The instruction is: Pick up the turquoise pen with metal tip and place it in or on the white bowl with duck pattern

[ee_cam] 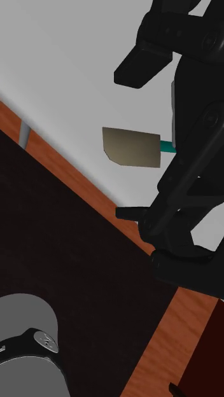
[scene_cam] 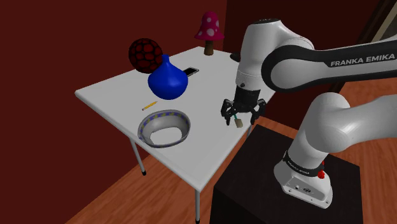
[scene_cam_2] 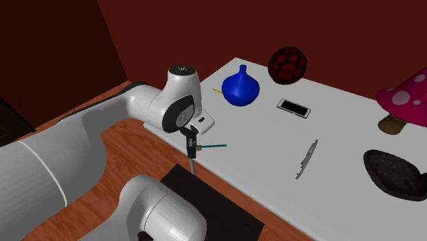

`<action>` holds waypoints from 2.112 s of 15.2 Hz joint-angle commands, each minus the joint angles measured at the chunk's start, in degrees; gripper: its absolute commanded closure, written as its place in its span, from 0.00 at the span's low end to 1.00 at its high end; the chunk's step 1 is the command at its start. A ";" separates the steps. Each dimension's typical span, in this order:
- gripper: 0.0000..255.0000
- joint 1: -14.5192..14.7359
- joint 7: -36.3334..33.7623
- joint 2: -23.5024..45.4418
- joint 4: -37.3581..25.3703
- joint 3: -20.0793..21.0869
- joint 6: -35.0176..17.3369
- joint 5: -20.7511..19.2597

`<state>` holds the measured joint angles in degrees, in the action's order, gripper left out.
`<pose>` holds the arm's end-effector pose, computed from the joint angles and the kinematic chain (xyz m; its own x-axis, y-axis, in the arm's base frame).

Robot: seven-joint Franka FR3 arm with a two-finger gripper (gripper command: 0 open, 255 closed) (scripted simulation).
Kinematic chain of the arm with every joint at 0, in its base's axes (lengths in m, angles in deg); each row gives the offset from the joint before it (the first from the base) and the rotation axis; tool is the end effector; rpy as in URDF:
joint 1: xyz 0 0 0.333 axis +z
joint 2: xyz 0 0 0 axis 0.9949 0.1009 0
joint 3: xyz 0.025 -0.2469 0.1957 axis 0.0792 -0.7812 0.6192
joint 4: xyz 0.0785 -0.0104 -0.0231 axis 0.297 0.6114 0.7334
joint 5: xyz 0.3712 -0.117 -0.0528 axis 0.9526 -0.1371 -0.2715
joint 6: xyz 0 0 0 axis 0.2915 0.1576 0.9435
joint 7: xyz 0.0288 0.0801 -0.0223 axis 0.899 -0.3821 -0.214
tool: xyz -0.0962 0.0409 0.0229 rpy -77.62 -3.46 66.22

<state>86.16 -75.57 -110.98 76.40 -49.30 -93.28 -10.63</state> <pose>0.2405 0.1043 0.4183 0.6403 -0.7682 0.0003 -0.7680 -0.6401 -0.0200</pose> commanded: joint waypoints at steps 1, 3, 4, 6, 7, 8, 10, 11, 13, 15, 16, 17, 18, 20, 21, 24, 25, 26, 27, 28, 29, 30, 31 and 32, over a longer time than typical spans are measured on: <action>0.00 0.00 0.00 0.00 0.00 0.00 0.00 0.00; 1.00 0.00 0.00 0.00 0.00 0.00 0.00 0.00; 1.00 0.01 -0.01 -0.03 0.01 0.00 0.02 0.00; 1.00 0.00 0.00 0.01 0.01 0.01 -0.02 0.00; 1.00 -0.02 0.03 0.04 0.03 -0.01 -0.07 -0.01; 1.00 0.01 0.00 0.04 0.05 0.03 -0.10 0.03; 1.00 0.04 -0.02 -0.01 0.11 0.05 -0.10 0.05; 1.00 0.02 -0.02 0.01 0.01 -0.01 -0.02 -0.01; 1.00 -0.23 -0.08 -0.32 -1.37 -0.53 1.66 -0.57; 1.00 -0.49 -0.12 -0.53 -2.79 -1.01 3.27 -1.08; 1.00 -0.62 -0.14 -0.61 -3.51 -1.24 4.06 -1.33; 1.00 -0.74 -0.16 -0.67 -4.24 -1.47 4.84 -1.57; 1.00 -0.86 -0.19 -0.71 -4.98 -1.69 5.61 -1.81; 0.00 -0.74 -0.08 -0.79 -4.06 -1.53 4.77 -1.60; 0.00 -1.83 1.80 0.45 -5.01 -2.75 4.91 -3.33; 0.00 -3.57 5.03 2.94 -6.17 -4.59 4.27 -6.13; 0.00 -3.49 5.04 3.01 -5.44 -4.42 3.48 -5.96; 0.00 -3.40 5.06 3.10 -4.72 -4.25 2.67 -5.78; 0.00 -3.32 5.08 3.22 -4.01 -4.07 1.85 -5.59; 0.00 -3.24 5.09 3.35 -3.30 -3.89 1.02 -5.41; 0.00 -3.15 5.11 3.51 -2.61 -3.71 0.17 -5.22; 0.00 -3.06 5.13 3.69 -1.92 -3.53 -0.68 -5.02; 0.00 -3.01 5.14 3.80 -1.53 -3.42 -1.18 -4.90; 0.00 -3.01 5.14 3.79 -1.53 -3.42 -1.18 -4.91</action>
<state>83.10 -70.44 -107.18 74.59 -52.78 -94.17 -15.61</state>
